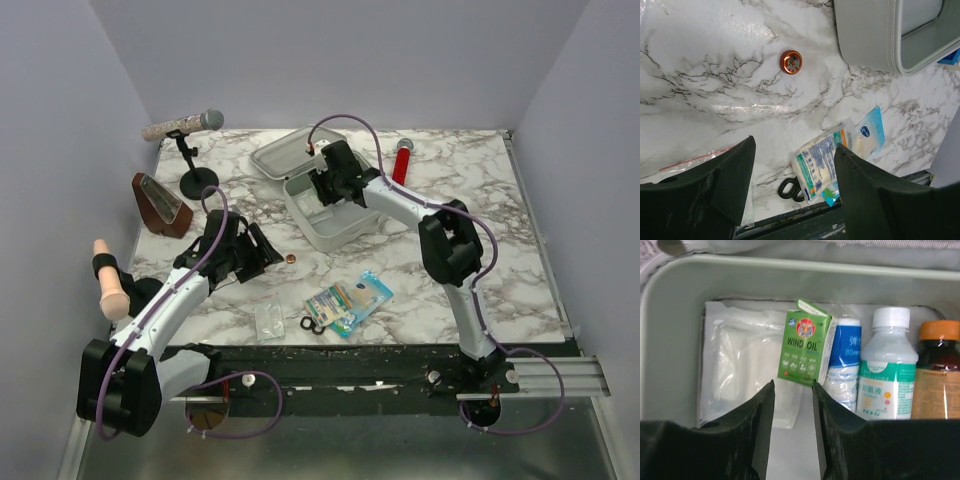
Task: Organize the medicine kit
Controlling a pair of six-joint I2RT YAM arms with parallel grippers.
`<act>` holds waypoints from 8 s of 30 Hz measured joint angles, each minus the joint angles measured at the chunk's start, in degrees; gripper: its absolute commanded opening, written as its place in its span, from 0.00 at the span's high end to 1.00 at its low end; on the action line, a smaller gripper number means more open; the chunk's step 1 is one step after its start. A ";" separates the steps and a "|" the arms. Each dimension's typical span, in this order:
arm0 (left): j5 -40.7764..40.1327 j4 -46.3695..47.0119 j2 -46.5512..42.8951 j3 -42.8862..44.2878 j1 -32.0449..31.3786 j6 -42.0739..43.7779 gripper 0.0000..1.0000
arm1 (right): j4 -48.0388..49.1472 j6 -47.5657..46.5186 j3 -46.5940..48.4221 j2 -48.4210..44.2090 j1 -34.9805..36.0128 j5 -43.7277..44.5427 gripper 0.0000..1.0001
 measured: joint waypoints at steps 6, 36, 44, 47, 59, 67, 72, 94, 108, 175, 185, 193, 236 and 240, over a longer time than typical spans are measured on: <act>0.02 0.79 0.00 -0.22 -0.02 -0.04 0.28 | 1.70 1.49 -2.84 -3.91 0.15 -3.41 0.69; -0.04 1.66 1.64 -0.63 -0.02 -0.02 0.28 | -1.53 5.11 4.90 2.69 -1.64 0.42 0.48; -1.57 2.89 2.58 -0.63 -0.26 0.26 0.29 | 5.40 6.49 -12.41 -17.79 0.13 -0.81 0.33; -3.45 4.00 5.79 -0.02 -1.64 0.74 0.30 | 9.90 8.26 -19.04 -28.41 1.14 -1.79 0.33; -20.74 0.48 23.08 16.35 -14.05 4.79 0.35 | 14.16 14.25 -47.76 -51.39 10.56 0.76 0.34; -27.91 -2.69 28.41 17.55 -14.88 5.84 0.38 | 12.17 16.44 -58.12 -62.99 11.82 2.43 0.34; -30.34 -3.23 31.21 18.71 -17.18 5.81 0.39 | 12.04 16.48 -61.53 -67.78 11.82 2.93 0.34; -34.71 -4.09 38.73 23.26 -19.82 5.40 0.57 | 10.49 17.62 -70.25 -76.83 11.82 3.04 0.35; -35.63 -0.94 37.75 21.29 -19.82 5.57 0.85 | 9.29 17.84 -70.34 -77.96 11.82 3.17 0.35; -34.27 -9.35 48.37 56.74 -18.67 14.64 0.51 | 4.17 16.48 -66.99 -79.21 11.82 9.05 0.35; -37.68 -2.58 5.66 22.27 -18.80 7.45 0.26 | 5.49 17.22 -66.90 -71.45 11.82 2.89 0.31; -33.79 -3.89 -2.58 -2.01 -19.02 -0.76 0.30 | 6.67 25.59 -70.69 -63.45 11.82 -0.31 0.14; -26.73 4.79 -4.33 -6.32 -19.06 -4.35 0.34 | 28.65 62.82 -92.32 -78.64 4.79 -3.91 0.99; -26.73 5.27 -3.21 -6.32 -19.06 -4.33 0.34 | 22.34 57.27 -86.07 -87.71 4.72 -1.92 0.99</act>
